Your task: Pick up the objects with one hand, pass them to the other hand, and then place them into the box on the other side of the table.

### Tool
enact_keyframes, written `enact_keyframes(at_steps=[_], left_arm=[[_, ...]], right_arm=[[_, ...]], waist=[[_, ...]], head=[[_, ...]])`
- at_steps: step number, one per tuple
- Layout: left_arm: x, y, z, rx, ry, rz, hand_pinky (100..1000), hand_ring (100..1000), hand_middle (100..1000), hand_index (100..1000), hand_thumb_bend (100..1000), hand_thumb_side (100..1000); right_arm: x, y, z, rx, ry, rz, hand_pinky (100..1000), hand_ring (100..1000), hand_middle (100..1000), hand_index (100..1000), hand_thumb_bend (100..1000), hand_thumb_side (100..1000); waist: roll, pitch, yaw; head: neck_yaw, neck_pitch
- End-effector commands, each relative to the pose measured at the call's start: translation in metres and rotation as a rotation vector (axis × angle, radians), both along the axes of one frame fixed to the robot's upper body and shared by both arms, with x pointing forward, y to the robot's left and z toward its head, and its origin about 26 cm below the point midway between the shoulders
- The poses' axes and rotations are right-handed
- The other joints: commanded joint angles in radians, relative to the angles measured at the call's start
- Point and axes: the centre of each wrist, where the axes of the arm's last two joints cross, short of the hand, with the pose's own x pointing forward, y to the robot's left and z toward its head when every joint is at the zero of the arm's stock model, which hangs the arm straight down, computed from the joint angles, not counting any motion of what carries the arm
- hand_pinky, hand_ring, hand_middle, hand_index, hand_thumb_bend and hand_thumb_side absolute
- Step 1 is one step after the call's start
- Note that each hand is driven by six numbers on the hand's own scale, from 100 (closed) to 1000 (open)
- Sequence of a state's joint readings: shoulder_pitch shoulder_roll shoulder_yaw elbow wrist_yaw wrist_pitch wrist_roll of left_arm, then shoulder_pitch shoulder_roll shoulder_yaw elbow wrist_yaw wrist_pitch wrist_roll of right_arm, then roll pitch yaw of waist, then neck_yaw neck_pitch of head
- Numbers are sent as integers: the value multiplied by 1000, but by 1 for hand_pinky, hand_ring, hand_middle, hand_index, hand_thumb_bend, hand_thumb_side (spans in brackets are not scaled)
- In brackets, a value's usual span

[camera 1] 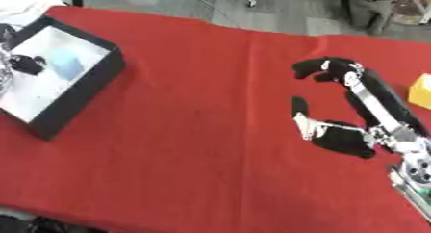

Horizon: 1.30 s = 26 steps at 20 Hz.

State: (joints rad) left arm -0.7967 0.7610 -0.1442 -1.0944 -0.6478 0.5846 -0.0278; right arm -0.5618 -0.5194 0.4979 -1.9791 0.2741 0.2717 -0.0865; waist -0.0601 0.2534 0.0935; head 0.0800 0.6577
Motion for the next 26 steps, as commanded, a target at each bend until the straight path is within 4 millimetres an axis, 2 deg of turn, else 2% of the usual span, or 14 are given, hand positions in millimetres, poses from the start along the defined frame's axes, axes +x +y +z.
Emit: enact_keyframes(at_steps=[1,3,5,7,9,12,15,21,26], left_arm=[[-12,-13,27,-67,-129,-147,718,724,736,775,185,615],[-19,-22,28,-126,-170,-237,708,716,729,771,199,731],[-24,-30,28,-167,-204,-293,700,702,713,759,222,703],[-28,-39,28,-187,-233,-326,689,691,705,753,150,669],[-33,-50,29,-212,-256,-366,685,688,709,756,103,656],[-39,-65,31,-261,-281,-428,680,713,746,783,100,674],[-42,-77,32,-326,-325,-482,669,719,770,806,100,709],[-55,-102,37,-452,-432,-598,642,689,749,809,100,735],[-75,-121,42,-513,-463,-701,635,678,740,794,100,758]], right_arm=[[0,-12,12,8,-44,-39,822,885,691,807,100,100],[2,-20,16,17,-56,-71,823,887,698,810,100,100],[3,-29,20,27,-54,-104,822,888,704,812,100,109],[5,-39,22,42,-26,-130,821,897,726,814,100,171],[6,-50,25,58,-3,-155,821,906,745,816,100,170],[7,-69,30,88,37,-189,823,932,785,835,100,217],[7,-87,38,102,68,-222,833,958,829,864,100,226],[12,-123,49,-1,126,-296,853,949,799,852,106,204],[23,-158,54,-144,147,-364,880,961,825,882,262,125]], waist=[[6,-19,0],[5,-19,-1],[3,-19,-3],[0,-17,-4],[-1,-15,-3],[-4,-11,-3],[-8,-8,-2],[-16,6,7],[-22,21,17]], head=[[-27,7],[-42,9],[-60,10],[-86,12],[-110,12],[-131,9],[-147,0],[-180,-18],[-207,-36]])
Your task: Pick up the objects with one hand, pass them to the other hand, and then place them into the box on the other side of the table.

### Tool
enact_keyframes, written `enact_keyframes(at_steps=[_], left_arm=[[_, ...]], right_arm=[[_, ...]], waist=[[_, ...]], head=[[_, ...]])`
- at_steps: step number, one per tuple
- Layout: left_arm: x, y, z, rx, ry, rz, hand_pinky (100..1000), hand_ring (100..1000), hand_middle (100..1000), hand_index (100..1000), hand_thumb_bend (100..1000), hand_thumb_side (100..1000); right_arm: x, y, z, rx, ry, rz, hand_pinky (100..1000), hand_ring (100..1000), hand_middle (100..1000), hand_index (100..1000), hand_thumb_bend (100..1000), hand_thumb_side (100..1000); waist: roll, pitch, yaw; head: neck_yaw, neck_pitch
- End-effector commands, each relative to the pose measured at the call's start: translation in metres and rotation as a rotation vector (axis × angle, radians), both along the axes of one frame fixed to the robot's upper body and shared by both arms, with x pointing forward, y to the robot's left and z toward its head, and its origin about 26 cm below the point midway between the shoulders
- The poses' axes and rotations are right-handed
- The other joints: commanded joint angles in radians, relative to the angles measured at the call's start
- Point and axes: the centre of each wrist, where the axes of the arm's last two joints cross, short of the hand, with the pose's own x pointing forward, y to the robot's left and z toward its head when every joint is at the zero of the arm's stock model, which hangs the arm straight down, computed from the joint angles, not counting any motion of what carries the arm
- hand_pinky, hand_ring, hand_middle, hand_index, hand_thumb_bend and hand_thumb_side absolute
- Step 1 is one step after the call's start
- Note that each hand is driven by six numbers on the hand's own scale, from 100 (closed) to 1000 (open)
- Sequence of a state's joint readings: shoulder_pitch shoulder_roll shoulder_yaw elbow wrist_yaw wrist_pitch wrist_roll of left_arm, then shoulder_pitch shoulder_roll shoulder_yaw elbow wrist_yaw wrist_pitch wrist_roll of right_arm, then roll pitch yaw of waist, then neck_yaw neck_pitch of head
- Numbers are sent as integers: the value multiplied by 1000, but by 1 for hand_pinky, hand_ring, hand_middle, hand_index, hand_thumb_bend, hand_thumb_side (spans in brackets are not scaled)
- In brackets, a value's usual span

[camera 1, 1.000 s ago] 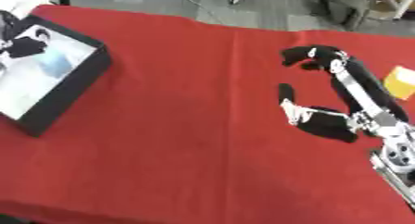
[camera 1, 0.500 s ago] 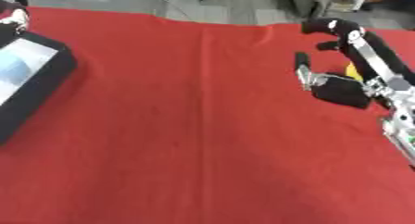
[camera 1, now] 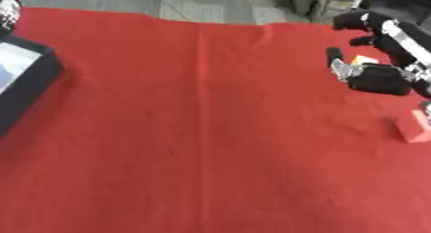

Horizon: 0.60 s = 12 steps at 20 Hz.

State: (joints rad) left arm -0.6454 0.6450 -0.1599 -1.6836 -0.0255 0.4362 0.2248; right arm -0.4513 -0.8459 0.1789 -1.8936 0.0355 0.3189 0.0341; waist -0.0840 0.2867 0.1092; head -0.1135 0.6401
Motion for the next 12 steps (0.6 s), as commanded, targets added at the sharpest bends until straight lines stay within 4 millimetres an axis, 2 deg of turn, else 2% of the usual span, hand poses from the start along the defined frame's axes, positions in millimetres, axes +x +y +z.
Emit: enact_keyframes(at_steps=[1,5,6,7,12], left_arm=[[-15,-9,16,-30,-61,-57,635,678,740,793,100,761],[-27,-19,18,-45,-59,-113,634,677,738,791,100,772],[-29,-21,18,-46,-57,-123,633,676,737,791,100,773],[-31,-22,18,-47,-54,-132,633,676,736,790,100,775],[-38,-26,19,-49,-54,-158,633,675,734,788,100,782]], right_arm=[[3,-27,16,-122,-3,-34,886,963,829,884,277,124],[9,-55,22,-236,63,-29,903,962,835,895,335,106],[11,-63,23,-256,77,-42,906,961,836,895,273,100],[12,-71,24,-274,88,-60,909,960,837,896,363,100],[16,-98,25,-321,109,-143,914,956,838,896,379,100]], waist=[[0,-10,3],[-5,0,8],[-6,2,10],[-7,5,12],[-9,21,18]], head=[[-18,-21],[-33,-32],[-37,-35],[-41,-38],[-58,-49]])
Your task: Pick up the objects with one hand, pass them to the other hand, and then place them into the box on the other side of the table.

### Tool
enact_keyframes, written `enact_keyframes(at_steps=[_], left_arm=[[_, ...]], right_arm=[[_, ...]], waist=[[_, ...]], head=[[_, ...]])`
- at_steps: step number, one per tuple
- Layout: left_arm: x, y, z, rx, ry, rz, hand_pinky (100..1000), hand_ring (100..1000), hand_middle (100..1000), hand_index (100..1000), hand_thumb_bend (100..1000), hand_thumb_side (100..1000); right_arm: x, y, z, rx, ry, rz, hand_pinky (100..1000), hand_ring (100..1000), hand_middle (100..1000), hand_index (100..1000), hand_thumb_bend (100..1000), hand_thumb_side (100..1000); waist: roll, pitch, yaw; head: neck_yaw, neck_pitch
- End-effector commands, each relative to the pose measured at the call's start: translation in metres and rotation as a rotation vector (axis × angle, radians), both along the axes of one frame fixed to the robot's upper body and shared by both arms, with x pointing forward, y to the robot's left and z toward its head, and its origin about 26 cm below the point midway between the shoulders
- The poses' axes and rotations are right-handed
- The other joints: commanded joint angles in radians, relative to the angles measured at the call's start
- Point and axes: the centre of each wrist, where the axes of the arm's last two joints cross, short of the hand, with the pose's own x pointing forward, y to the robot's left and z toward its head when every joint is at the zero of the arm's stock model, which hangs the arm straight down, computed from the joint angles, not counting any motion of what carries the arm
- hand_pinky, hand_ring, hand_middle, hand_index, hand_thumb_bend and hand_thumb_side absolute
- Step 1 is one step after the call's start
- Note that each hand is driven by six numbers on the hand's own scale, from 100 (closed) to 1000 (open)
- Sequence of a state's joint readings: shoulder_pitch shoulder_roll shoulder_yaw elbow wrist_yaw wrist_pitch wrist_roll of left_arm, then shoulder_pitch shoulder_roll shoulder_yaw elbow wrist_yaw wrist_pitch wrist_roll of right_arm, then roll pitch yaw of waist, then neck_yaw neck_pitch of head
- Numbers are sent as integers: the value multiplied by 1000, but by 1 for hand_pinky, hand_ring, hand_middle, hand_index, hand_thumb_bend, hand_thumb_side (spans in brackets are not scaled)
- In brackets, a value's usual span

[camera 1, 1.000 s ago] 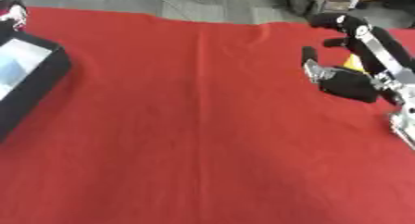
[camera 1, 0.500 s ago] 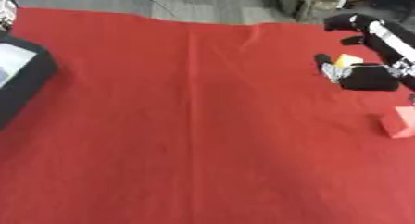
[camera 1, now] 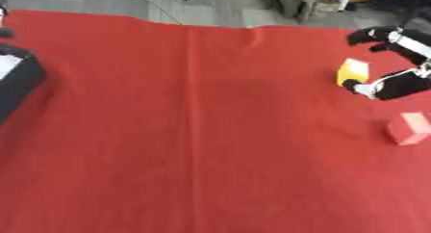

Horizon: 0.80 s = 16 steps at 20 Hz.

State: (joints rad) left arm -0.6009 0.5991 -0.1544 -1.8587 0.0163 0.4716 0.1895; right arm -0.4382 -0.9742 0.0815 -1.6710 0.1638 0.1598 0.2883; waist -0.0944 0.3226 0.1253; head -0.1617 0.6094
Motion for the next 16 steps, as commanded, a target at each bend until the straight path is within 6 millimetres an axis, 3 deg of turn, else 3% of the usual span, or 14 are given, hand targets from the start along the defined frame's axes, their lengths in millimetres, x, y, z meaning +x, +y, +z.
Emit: enact_keyframes(at_steps=[1,11,16], left_arm=[[-8,-2,10,2,-32,-21,633,675,734,788,100,782],[-18,-4,7,-13,-41,-42,632,672,729,785,100,794],[-17,-5,6,-18,-33,-36,631,671,724,782,100,796]], right_arm=[[-2,-21,16,-55,-24,-66,914,955,838,896,378,100],[-2,-48,13,-117,-14,-197,924,950,860,903,427,100],[-2,-55,12,-113,-22,-218,925,953,862,903,423,100]], waist=[[1,-11,4],[1,15,19],[0,22,21]], head=[[-12,-21],[-15,-10],[-25,-19]])
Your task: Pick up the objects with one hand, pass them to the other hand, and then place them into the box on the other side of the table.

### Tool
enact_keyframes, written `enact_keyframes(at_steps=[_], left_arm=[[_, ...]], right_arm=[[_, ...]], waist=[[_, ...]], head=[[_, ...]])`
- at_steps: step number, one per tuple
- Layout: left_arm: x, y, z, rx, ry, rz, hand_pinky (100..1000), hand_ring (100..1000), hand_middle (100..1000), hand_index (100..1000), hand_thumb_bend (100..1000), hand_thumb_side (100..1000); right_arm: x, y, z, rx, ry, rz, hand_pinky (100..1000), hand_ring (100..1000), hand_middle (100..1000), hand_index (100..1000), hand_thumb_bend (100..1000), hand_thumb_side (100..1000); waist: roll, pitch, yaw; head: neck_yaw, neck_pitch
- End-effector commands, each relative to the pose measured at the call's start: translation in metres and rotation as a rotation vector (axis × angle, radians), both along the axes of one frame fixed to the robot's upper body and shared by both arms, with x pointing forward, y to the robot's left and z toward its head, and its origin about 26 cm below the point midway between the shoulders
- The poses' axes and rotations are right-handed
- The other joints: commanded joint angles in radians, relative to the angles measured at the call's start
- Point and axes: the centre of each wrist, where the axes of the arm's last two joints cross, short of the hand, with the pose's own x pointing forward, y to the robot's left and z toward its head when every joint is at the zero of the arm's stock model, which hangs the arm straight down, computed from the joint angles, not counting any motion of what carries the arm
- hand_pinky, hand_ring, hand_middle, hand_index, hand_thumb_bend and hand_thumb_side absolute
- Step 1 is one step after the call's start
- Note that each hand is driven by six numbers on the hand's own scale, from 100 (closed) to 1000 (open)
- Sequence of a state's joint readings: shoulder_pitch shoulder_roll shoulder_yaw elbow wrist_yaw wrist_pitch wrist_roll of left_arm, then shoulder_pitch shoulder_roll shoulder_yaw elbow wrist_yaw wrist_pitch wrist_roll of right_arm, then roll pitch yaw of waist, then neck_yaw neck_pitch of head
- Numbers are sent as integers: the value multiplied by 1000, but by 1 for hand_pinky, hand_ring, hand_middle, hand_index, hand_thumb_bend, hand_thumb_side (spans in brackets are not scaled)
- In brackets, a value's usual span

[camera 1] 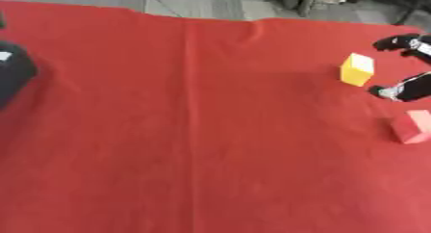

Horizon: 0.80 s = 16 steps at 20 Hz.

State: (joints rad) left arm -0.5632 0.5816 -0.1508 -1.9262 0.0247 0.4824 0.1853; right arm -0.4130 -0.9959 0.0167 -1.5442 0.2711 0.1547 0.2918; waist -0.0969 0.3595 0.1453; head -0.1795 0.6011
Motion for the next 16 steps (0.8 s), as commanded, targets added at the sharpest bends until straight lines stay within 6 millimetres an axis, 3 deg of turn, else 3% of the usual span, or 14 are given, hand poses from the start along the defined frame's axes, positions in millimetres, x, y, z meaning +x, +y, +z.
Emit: enact_keyframes(at_steps=[1,10,12,13,16], left_arm=[[-4,0,9,1,-31,-2,631,671,724,781,100,796],[-9,-4,7,-26,-44,-28,629,666,717,777,100,797],[-10,-5,6,-28,-42,-33,629,666,717,777,100,797],[-11,-6,6,-28,-44,-37,629,666,716,776,100,797],[-13,-8,8,-27,-50,-50,629,667,716,777,100,797]], right_arm=[[-5,-11,19,-43,-45,-37,925,952,862,903,422,100],[-3,-21,12,-30,-80,-89,921,951,863,903,423,100],[-4,-23,12,-36,-84,-102,924,951,865,905,385,100],[-4,-25,12,-40,-87,-113,924,951,865,904,421,100],[-6,-33,12,-41,-100,-156,924,950,866,904,419,100]], waist=[[3,-13,3],[-2,-7,55],[-7,-6,74],[-10,-3,86],[-19,6,118]], head=[[-9,-13],[-31,-18],[-35,-23],[-39,-28],[-56,-41]])
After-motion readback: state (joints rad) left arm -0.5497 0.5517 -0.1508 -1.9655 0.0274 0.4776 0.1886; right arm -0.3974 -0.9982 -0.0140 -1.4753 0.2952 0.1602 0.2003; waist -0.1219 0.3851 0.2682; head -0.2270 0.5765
